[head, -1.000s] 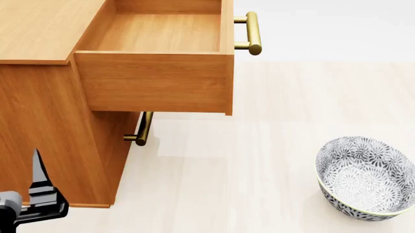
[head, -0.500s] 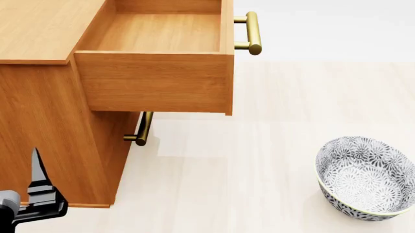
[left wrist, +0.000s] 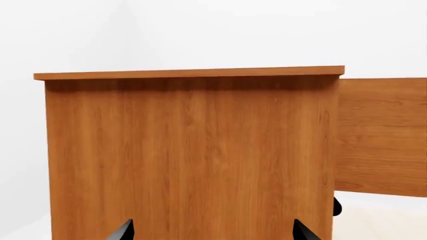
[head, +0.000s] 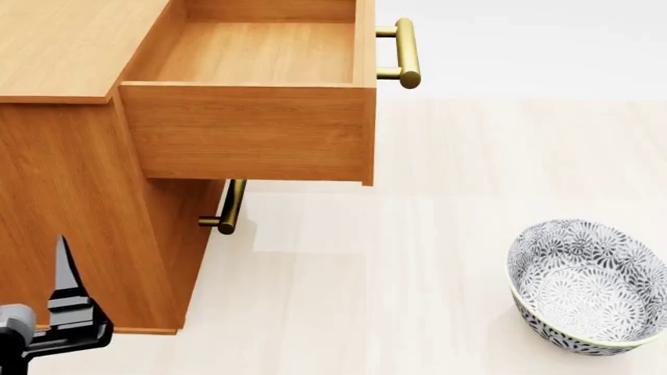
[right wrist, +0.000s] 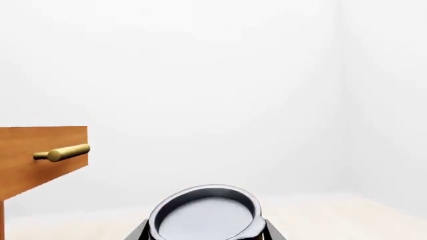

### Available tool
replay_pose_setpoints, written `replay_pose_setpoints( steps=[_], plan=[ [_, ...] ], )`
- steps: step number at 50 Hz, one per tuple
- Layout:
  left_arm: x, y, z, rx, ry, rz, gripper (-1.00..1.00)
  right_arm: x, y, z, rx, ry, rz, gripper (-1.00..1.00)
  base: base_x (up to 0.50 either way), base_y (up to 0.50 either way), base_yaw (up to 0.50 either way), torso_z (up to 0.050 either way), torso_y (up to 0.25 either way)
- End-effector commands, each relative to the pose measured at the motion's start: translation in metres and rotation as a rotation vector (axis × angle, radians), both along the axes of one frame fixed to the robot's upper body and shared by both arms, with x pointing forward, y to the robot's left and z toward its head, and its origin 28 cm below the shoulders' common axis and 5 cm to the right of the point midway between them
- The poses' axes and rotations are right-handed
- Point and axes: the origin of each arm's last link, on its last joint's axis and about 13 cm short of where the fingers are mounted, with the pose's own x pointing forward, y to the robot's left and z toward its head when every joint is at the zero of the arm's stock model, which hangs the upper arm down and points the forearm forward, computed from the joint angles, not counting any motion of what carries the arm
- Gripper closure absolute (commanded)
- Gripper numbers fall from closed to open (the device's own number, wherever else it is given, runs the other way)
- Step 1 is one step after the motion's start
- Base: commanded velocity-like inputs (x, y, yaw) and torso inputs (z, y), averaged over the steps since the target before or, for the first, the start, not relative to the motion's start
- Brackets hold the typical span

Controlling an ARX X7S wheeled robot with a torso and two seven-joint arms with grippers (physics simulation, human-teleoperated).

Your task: Put the ketchup in the top drawer of the cabinet.

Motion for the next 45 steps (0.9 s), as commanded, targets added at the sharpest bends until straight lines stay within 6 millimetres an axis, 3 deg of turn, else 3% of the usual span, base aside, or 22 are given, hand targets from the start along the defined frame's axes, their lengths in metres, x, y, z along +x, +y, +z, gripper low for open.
replay_pose_setpoints(
  steps=[1, 23, 45],
  plan=[
    [0.001, 0.0, -0.001, -0.002, 0.004, -0.004, -1.0, 0.007, 0.001, 0.035, -0.07, -0.048, -0.013, 1.0, 0.0, 0.0, 0.0, 0.0, 0.0],
    [0.003, 0.001, -0.002, 0.003, 0.02, 0.009, -1.0, 0.023, -0.001, 0.092, -0.123, -0.159, -0.003, 1.0, 0.0, 0.0, 0.0, 0.0, 0.0],
    [0.003, 0.002, -0.004, -0.006, 0.025, 0.013, -1.0, 0.043, 0.002, 0.121, -0.139, -0.188, -0.014, 1.0, 0.0, 0.0, 0.0, 0.0, 0.0]
  ],
)
